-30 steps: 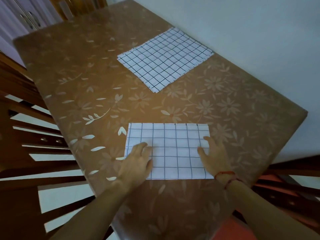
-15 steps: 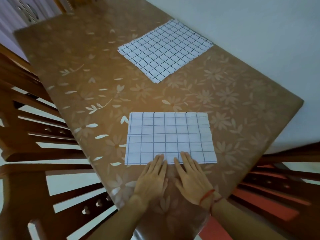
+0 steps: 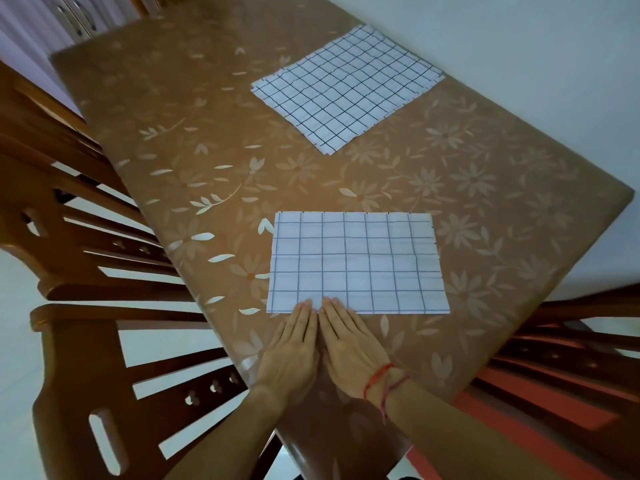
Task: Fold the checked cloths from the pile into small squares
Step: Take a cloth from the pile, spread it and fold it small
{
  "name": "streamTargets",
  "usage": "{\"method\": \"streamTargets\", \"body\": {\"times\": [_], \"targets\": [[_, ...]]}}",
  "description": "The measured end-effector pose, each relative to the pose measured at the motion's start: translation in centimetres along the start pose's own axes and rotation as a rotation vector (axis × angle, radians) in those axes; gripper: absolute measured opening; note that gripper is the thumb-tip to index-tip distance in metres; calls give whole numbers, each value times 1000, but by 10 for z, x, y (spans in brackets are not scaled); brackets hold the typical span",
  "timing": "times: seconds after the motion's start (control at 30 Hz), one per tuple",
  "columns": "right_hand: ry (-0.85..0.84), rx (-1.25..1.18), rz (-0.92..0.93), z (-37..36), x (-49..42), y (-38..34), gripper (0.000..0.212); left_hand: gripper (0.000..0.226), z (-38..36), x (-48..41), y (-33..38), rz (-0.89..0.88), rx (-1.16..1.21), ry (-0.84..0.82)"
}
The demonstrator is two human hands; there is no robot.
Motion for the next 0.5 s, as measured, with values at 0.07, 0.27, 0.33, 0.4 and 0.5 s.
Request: {"method": "streamTargets", "body": {"times": [0.07, 0.27, 0.33, 0.4, 0.5], "targets": [[-9, -11, -8, -4, -1, -5, 62, 57, -2, 0, -6, 36, 14, -13], [4, 27, -71, -3, 7, 12, 68, 59, 3, 6, -21, 109, -4, -7], [1, 43, -114, -1, 15, 27, 70, 60, 4, 10, -29, 160, -7, -10], [-3, 63, -161, 3, 24, 45, 70, 61, 6, 13, -34, 190, 5, -21], [-15, 73, -227, 6, 40, 73, 74, 62, 7, 18, -39, 195, -9, -29]]}}
Point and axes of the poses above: each hand's wrist, its own x-axis away from the middle knuckle, its own z-axis out of the back of the hand, y = z × x, the point moved 8 cm from there along -x, towards the middle knuckle, and after that the axes turned 8 degrees about y, right-handed, at the moved point
